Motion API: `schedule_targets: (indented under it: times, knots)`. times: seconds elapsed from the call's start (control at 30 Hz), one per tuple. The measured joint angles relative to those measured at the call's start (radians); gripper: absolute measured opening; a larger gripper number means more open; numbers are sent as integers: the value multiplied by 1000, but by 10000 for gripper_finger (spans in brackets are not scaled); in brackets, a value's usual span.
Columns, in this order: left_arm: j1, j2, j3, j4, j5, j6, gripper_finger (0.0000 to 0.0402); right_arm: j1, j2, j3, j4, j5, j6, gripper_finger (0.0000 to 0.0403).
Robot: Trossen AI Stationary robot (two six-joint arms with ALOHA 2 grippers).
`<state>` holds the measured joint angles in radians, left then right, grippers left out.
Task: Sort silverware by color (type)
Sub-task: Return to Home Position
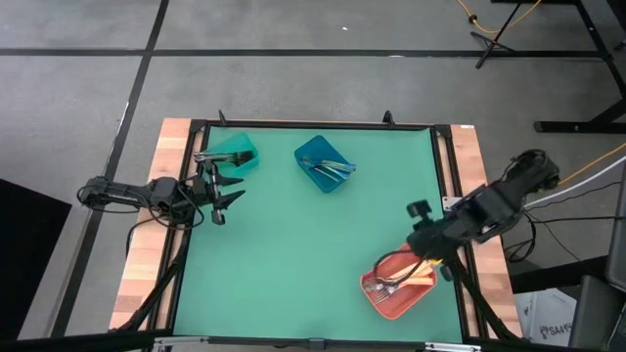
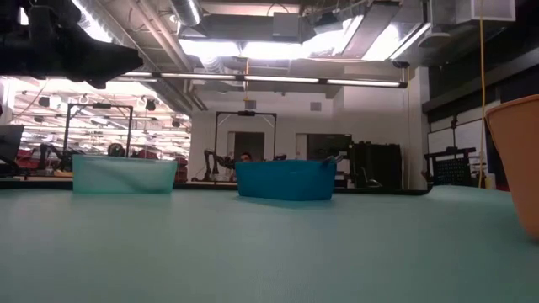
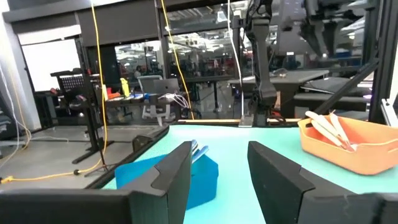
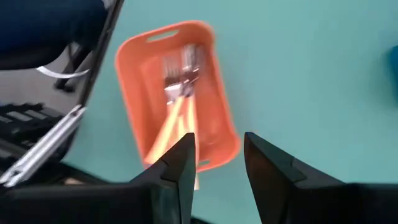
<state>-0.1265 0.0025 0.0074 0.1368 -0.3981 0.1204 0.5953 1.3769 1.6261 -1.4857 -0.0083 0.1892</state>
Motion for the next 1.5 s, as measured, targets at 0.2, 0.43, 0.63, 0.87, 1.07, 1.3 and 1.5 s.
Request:
schedule_targets:
  times: [0.2, 0.43, 0.63, 0.87, 1.07, 1.3, 1.5]
  knots:
    - [0, 0, 0, -27, -4, -9, 151, 0, -164, -66, 100, 163, -44, 122]
    - [0, 0, 0, -44, -4, -9, 151, -1, -370, -219, 328, 273, -153, 122]
    - [0, 0, 0, -44, -4, -9, 151, -8, -531, -344, 446, 381, -232, 122]
    - [0, 0, 0, -44, -4, -9, 151, -118, -698, -514, 649, 383, -328, 122]
    - [0, 0, 0, -44, -5, -8, 151, -231, -819, -674, 804, 383, -353, 122]
    - [0, 0, 0, -44, -5, -8, 151, -315, -947, -842, 955, 363, -353, 122]
    - [0, 0, 0, -44, -5, -8, 151, -350, -1037, -949, 978, 319, -327, 122]
